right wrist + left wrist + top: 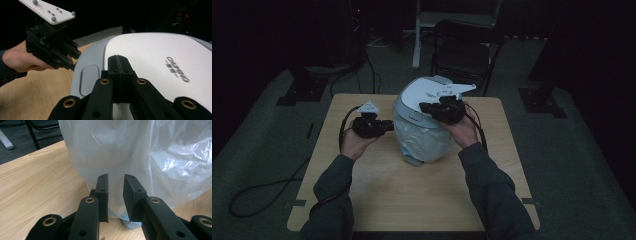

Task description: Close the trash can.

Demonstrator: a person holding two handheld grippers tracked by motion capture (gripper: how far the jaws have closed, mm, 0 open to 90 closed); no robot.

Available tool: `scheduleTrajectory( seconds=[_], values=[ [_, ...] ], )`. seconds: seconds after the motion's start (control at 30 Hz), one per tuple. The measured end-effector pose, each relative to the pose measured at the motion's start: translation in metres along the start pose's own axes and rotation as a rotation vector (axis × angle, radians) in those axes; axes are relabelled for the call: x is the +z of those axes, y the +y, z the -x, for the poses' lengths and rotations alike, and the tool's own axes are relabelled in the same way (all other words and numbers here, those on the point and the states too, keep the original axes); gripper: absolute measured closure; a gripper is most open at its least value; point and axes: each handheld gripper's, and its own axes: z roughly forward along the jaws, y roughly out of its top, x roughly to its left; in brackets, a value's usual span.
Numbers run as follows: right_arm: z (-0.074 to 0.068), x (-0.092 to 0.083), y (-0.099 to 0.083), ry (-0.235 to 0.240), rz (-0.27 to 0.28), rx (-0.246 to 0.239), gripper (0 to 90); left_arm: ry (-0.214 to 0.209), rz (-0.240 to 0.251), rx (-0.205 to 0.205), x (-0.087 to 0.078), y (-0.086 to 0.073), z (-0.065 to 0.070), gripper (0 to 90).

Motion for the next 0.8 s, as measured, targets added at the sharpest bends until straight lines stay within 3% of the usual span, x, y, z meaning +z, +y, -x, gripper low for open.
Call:
scheduleTrajectory(
  seconds=[0.27, 0.57, 0.67, 0.8],
  values=[
    [-0.004, 0.006, 0.001, 0.025, -0.004, 0.003, 90.0, 0.001, 0.003, -0.01, -0.003, -0.004, -0.003, 74.7],
    [-0.005, 0.008, 0.001, 0.017, -0.029, 0.006, 90.0, 0.001, 0.003, -0.016, -0.001, -0.005, -0.003, 74.4],
    [-0.007, 0.007, 0.001, 0.003, -0.027, -0.016, 90.0, -0.001, 0.006, -0.015, -0.002, -0.005, -0.003, 73.2],
    [-0.008, -0.006, -0.004, -0.008, 0.034, -0.011, 90.0, 0.002, 0.01, -0.022, -0.004, -0.007, -0.005, 71.4]
  ],
)
